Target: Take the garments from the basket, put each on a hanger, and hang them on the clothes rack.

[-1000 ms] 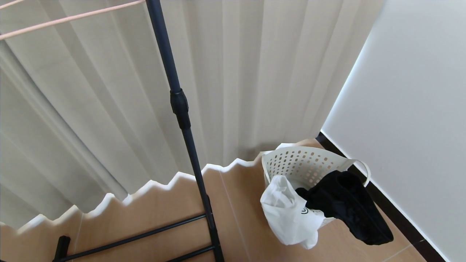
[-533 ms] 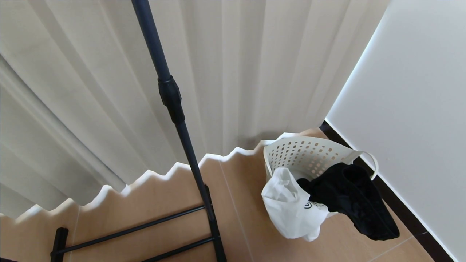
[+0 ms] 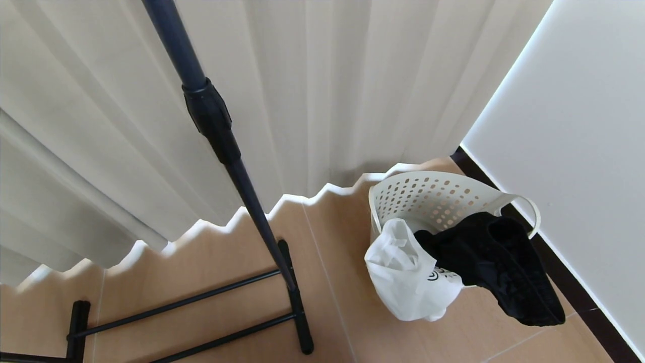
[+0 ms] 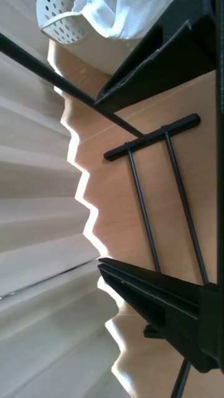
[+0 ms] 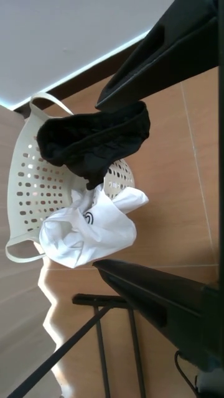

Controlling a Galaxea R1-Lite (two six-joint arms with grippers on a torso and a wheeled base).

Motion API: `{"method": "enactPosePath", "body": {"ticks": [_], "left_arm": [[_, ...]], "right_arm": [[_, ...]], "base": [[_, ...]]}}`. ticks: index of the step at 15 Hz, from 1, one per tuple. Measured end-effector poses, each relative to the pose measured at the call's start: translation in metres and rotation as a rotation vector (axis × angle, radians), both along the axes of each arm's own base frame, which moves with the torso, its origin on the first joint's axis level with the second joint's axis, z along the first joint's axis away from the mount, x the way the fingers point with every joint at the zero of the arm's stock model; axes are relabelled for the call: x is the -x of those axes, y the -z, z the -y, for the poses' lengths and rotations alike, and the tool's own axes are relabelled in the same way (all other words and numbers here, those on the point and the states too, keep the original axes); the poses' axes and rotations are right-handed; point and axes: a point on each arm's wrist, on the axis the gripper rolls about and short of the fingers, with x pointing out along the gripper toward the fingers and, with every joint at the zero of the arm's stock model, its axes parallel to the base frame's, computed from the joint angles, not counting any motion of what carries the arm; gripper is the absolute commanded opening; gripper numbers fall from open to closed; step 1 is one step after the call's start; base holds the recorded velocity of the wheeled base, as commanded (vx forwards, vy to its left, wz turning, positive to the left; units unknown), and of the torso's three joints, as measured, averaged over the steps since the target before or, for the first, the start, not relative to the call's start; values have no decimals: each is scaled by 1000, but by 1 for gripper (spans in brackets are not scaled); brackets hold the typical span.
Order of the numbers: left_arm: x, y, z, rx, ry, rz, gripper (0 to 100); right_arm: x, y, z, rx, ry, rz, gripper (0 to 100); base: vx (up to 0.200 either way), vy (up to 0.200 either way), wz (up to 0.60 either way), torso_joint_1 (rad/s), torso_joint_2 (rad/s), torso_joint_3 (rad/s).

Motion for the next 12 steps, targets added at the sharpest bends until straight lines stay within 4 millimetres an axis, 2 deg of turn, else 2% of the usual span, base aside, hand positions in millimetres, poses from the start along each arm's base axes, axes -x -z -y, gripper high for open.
{"method": "enactPosePath", "body": {"ticks": [12], "left_arm": [[0, 0, 0, 2, -1, 0, 100]], "right_arm": [[-2, -1, 0, 21, -22, -38, 100]], "base": [[0, 0, 0, 4, 1, -190]]}}
